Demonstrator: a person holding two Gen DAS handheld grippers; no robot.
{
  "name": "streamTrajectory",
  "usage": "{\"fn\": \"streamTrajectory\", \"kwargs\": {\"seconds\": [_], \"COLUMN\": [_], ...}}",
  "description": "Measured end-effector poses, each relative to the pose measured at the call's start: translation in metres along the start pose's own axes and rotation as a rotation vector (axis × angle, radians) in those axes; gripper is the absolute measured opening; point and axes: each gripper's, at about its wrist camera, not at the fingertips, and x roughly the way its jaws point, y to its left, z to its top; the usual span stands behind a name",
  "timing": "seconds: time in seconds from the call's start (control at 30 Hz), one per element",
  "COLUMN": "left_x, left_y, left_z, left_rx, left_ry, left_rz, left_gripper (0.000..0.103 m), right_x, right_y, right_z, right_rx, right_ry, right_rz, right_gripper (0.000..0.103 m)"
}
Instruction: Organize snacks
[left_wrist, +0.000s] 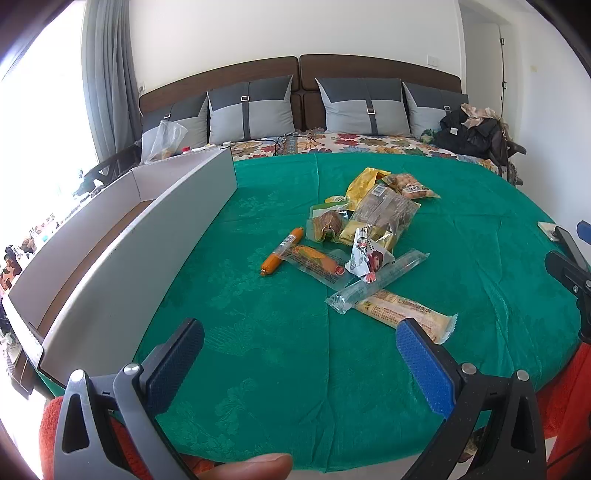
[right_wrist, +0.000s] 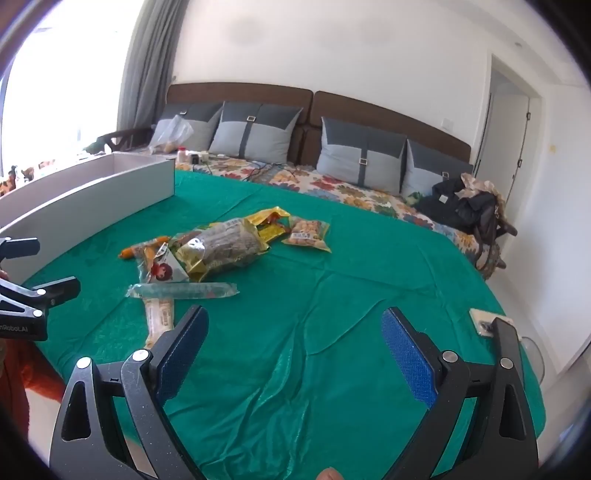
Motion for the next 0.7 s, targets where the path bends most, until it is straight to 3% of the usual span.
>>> {"fn": "streamTrajectory", "kwargs": {"seconds": [0.7], "left_x": [0.0079], "left_y": [0.0058], "left_z": [-0.0030], "left_rx": [-0.012], "left_ry": [0.015], "left_rz": [0.012], "left_gripper": [0.103], "right_x": [0.0036], "right_y": [0.0095], "right_z": [-0.0040], "right_rx": [-0.014], "right_ry": [0.013], "right_rz": [0.027], "right_gripper": [0.096]}}
